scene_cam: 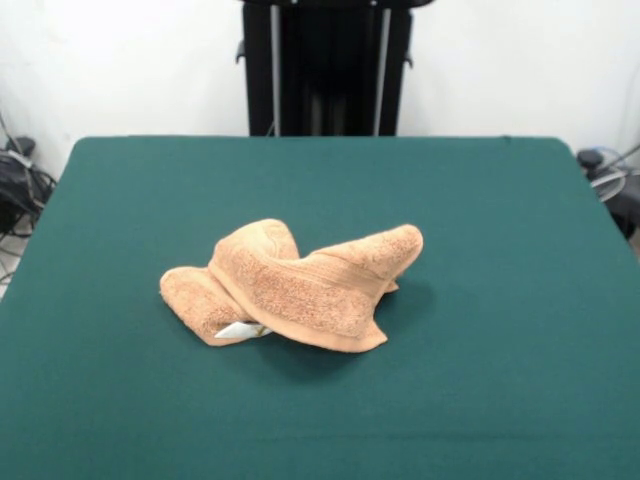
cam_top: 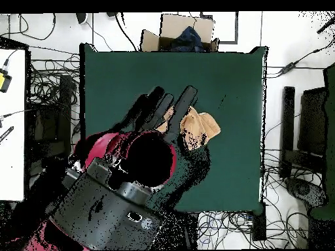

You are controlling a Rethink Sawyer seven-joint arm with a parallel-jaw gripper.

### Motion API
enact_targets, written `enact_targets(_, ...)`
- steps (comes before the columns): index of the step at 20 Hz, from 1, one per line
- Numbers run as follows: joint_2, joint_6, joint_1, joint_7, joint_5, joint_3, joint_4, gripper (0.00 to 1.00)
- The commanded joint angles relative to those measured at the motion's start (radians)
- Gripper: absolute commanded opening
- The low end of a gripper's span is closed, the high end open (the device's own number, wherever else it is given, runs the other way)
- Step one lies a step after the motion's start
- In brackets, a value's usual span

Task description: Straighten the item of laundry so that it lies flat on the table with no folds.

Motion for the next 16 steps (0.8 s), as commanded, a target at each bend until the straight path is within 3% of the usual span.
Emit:
enact_targets(1, 0.044, 0.33, -0.094, -0.378, 0.476, -0.016, -0.04, 1.0)
enact_targets(16, 0.006, 0.288, -0.108, -0.389, 0.501, -0.029, 0.039, 1.0)
